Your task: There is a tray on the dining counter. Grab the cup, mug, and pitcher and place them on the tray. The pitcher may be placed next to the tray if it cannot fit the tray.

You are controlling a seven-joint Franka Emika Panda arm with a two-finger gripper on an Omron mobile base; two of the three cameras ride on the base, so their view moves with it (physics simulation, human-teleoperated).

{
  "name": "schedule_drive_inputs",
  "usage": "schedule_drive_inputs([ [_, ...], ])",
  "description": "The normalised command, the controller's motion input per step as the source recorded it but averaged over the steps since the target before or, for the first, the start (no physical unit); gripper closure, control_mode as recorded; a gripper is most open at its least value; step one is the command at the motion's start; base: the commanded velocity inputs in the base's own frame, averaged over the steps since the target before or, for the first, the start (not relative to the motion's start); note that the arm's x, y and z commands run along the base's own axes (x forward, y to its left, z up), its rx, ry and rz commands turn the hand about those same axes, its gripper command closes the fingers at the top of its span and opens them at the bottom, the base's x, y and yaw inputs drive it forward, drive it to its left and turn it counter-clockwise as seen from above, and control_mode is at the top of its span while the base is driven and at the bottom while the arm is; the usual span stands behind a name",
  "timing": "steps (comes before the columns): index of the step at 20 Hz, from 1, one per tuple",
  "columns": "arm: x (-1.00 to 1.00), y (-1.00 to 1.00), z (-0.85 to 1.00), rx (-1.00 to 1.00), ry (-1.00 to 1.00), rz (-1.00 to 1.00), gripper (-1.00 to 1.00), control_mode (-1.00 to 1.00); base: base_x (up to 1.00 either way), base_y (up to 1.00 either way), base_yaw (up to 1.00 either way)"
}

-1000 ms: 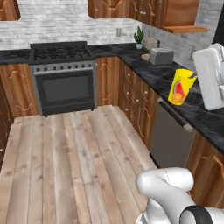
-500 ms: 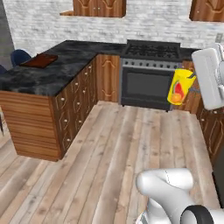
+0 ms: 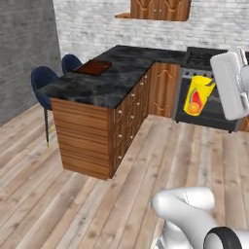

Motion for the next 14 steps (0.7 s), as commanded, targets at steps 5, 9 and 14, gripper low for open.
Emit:
schedule_drive_inputs([
  [5,0.0,0.0,0.0,0.0,0.0,0.0,1.0,1.0,0.96,1.0,0.0],
  [9,0.0,0.0,0.0,0.0,0.0,0.0,1.0,1.0,0.94,1.0,0.0],
  [14,0.0,0.0,0.0,0.0,0.0,0.0,1.0,1.0,0.79,1.0,-0.09],
])
